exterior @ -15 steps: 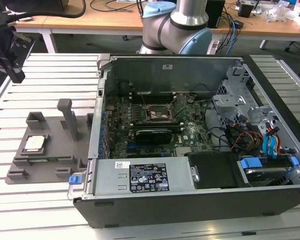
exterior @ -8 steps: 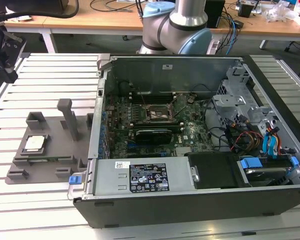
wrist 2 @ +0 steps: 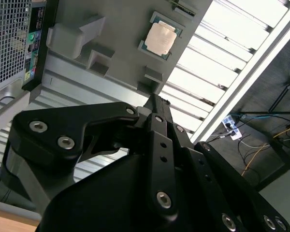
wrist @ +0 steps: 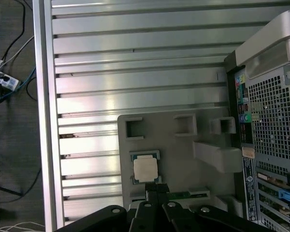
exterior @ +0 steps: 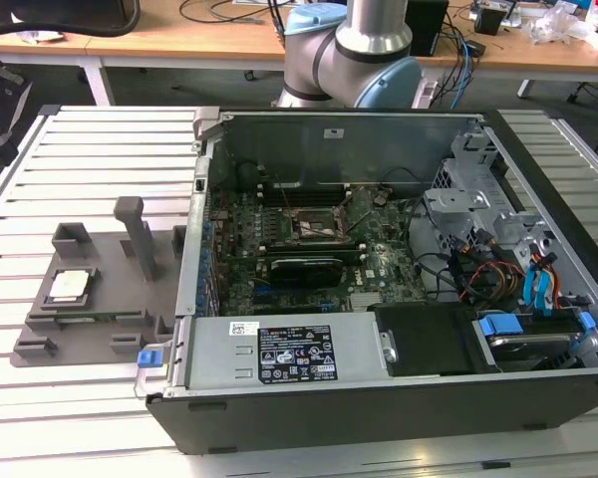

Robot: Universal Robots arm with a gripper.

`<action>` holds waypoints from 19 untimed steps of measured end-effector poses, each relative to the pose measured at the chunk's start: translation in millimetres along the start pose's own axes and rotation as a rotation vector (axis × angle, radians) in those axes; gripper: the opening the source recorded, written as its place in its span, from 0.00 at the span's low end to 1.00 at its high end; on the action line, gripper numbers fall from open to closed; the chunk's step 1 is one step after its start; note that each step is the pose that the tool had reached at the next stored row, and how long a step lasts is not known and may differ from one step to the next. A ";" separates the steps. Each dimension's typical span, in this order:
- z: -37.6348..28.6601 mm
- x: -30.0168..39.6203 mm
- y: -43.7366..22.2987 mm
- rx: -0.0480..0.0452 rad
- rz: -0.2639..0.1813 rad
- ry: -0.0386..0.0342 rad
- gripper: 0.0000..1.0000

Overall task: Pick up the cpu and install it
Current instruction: 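Reach for the cpu, then pick up the cpu and move it towards the insertion slot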

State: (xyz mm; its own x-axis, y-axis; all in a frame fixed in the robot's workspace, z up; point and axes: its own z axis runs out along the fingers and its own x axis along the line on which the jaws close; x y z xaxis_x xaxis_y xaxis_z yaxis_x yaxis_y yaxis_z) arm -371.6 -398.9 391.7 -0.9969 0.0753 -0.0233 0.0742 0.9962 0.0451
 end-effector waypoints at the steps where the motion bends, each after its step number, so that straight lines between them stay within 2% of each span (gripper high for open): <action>1: 0.0 0.0 0.0 0.0000 0.000 0.0000 0.11; 11: 0.0 0.2 0.0 0.0000 0.000 0.0000 0.11; 14: 0.0 0.3 0.0 0.0001 0.000 0.0000 0.29; 15: 0.0 0.4 0.0 0.0000 0.000 0.0000 0.42; 18: 0.0 0.5 0.0 0.0000 0.000 0.0000 0.60; 19: -0.1 0.5 0.0 0.0001 0.000 0.0001 0.60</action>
State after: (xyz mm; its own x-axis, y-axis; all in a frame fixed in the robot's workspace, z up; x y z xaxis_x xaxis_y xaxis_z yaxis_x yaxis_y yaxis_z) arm -372.1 -398.9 391.7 -0.9969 0.0753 -0.0232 0.0742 0.9962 0.0450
